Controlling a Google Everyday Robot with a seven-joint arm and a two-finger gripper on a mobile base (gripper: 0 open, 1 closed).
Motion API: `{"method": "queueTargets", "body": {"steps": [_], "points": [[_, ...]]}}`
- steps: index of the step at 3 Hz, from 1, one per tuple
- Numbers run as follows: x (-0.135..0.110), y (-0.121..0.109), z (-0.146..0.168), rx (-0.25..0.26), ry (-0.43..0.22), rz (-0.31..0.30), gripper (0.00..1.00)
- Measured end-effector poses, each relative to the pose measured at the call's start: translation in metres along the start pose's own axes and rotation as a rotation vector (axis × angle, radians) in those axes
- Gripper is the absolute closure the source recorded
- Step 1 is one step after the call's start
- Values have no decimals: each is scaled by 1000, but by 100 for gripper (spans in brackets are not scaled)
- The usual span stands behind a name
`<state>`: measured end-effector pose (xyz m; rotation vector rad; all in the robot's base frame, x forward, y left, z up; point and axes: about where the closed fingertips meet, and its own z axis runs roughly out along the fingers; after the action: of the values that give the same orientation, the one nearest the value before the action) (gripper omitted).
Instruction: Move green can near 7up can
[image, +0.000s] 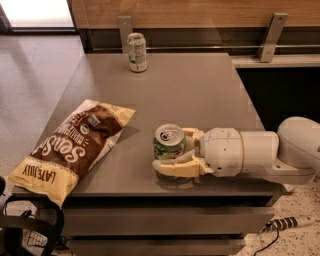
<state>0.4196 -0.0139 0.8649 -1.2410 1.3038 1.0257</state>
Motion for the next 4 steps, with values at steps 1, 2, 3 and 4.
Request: {"method": "queueTargets", "body": {"steps": [1,2,3,4], "points": [[-1,1,2,-4,1,-2,100],[-2,-1,-1,2,0,2,100],[-6,-19,-21,55,-5,30,100],[-11,-53,-51,111,12,63,100]]}}
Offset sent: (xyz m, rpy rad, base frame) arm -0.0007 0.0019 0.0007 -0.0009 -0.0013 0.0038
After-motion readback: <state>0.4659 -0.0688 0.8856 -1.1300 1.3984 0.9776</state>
